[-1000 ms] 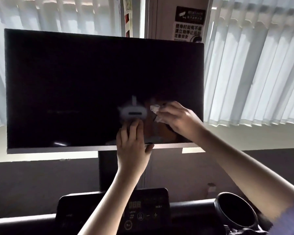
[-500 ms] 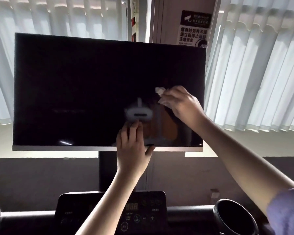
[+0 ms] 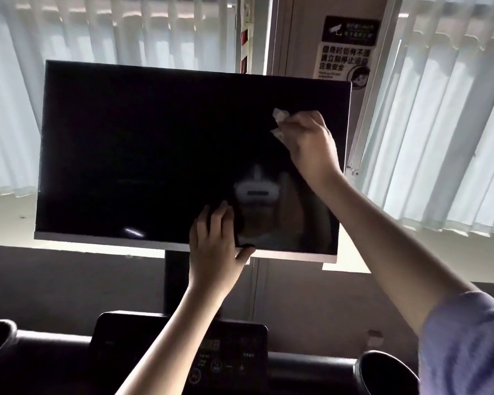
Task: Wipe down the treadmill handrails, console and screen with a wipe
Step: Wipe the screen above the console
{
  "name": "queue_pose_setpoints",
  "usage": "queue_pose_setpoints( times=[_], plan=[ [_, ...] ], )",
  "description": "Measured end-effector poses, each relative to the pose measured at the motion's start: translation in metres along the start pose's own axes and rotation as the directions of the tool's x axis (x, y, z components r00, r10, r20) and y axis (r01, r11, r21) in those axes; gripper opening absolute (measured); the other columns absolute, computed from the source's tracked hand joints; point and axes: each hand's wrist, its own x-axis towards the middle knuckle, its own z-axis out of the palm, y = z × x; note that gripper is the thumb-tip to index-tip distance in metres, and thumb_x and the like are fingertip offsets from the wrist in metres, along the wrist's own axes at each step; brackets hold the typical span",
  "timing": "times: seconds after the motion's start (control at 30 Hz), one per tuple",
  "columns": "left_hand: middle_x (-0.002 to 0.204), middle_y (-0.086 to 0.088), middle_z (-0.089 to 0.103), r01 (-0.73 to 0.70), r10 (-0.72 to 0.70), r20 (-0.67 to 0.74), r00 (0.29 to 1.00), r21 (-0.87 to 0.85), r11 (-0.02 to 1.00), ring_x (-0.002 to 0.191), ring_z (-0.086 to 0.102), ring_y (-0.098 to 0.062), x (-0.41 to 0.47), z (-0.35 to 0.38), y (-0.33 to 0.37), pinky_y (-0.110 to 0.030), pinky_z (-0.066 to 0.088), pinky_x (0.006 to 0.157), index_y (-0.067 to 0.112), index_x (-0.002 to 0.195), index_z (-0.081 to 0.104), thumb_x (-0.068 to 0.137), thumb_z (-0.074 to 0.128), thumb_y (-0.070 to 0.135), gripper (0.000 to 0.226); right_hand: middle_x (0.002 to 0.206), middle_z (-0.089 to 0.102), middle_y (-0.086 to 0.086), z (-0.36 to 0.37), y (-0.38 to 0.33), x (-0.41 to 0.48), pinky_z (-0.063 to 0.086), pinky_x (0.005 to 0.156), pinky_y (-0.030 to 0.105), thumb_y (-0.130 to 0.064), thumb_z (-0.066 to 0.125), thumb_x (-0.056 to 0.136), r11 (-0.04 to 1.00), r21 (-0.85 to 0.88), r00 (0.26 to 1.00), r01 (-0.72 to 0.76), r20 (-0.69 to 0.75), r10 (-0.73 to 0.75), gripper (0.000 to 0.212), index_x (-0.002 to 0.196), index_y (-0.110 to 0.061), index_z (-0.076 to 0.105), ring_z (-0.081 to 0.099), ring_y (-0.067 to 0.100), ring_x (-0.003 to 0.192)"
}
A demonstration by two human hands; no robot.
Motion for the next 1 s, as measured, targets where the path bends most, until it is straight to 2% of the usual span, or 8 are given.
queue_pose_setpoints(
  times=[0.2,0.33,0.4,0.57,0.63,0.77,0.93,1.0],
  plan=[
    [0.132,-0.012,0.052,-0.005,0.004,0.017,1.000,0.045,0.999,0.122,0.047,-0.039,0.001,-0.001,0.001,-0.052,0.047,0.097,-0.001,0.127,0.054,0.061,0.082,0.045,0.085,0.095,0.070,0.002,0.002,0.003,-0.006,0.050,0.067,0.023,-0.015,0.073,0.084,0.957,0.124,0.951,0.261,0.139,-0.277,0.014,0.096,-0.012,0.076,0.050,0.015,0.096],
    [0.133,-0.010,0.049,-0.007,0.007,-0.003,1.000,0.044,0.999,0.125,0.040,-0.035,-0.001,0.000,0.000,-0.052,0.047,0.096,0.000,0.128,0.053,0.061,0.082,0.045,0.086,0.094,0.064,0.004,0.004,0.012,0.033,0.055,0.063,0.031,-0.020,0.065,0.089,1.000,-0.013,1.000,0.004,0.015,-0.004,0.032,0.120,-0.013,0.068,0.053,0.019,0.099],
    [0.134,-0.009,0.047,-0.007,0.007,-0.014,1.000,0.044,0.999,0.125,0.040,-0.034,-0.001,0.000,0.001,-0.052,0.047,0.095,0.001,0.129,0.053,0.062,0.081,0.046,0.085,0.093,0.063,0.005,0.011,0.008,0.040,0.055,0.063,0.031,-0.020,0.062,0.090,0.996,-0.024,0.995,-0.089,-0.042,0.088,0.030,0.118,-0.012,0.069,0.053,0.019,0.099],
    [0.136,-0.007,0.045,-0.013,0.014,-0.028,1.000,0.040,0.999,0.125,0.039,-0.034,-0.002,0.002,0.000,-0.052,0.046,0.096,0.001,0.130,0.052,0.063,0.079,0.047,0.085,0.092,0.068,0.007,0.008,0.002,0.036,0.056,0.067,0.034,-0.012,0.070,0.084,0.974,0.105,0.972,0.203,0.100,-0.213,0.016,0.099,-0.007,0.075,0.060,0.030,0.092],
    [0.136,-0.006,0.044,-0.017,0.018,-0.034,0.999,0.038,0.999,0.126,0.039,-0.034,-0.002,0.003,0.000,-0.052,0.046,0.096,0.002,0.129,0.052,0.064,0.077,0.047,0.084,0.100,0.067,0.007,0.001,0.011,0.050,0.053,0.071,0.032,-0.023,0.064,0.090,0.992,0.039,0.985,0.120,0.121,-0.124,0.024,0.107,-0.008,0.073,0.057,0.027,0.101],
    [0.136,-0.006,0.043,-0.024,0.026,-0.040,0.999,0.038,0.999,0.125,0.043,-0.036,-0.002,0.002,-0.001,-0.051,0.046,0.097,0.002,0.129,0.053,0.067,0.069,0.050,0.080,0.108,0.064,0.004,0.004,0.024,0.065,0.048,0.078,0.025,-0.029,0.057,0.096,0.990,-0.060,0.991,-0.130,-0.027,0.128,0.029,0.115,-0.011,0.070,0.051,0.019,0.107],
    [0.136,-0.007,0.044,-0.022,0.023,-0.029,0.999,0.040,0.999,0.126,0.044,-0.037,-0.002,0.003,0.000,-0.052,0.046,0.098,0.001,0.130,0.053,0.066,0.073,0.048,0.082,0.092,0.066,0.004,0.000,0.017,0.040,0.053,0.072,0.031,-0.018,0.064,0.091,0.989,0.073,0.984,0.128,0.113,-0.136,0.019,0.103,-0.007,0.075,0.055,0.026,0.093],
    [0.136,-0.007,0.045,-0.018,0.019,-0.025,1.000,0.046,0.999,0.125,0.044,-0.037,-0.002,0.003,0.000,-0.052,0.047,0.098,0.001,0.129,0.053,0.064,0.076,0.048,0.083,0.093,0.065,0.004,-0.007,0.023,0.045,0.054,0.071,0.035,-0.023,0.063,0.092,0.997,0.030,0.992,0.073,0.101,-0.076,0.023,0.104,-0.006,0.074,0.055,0.024,0.094]
  ],
)
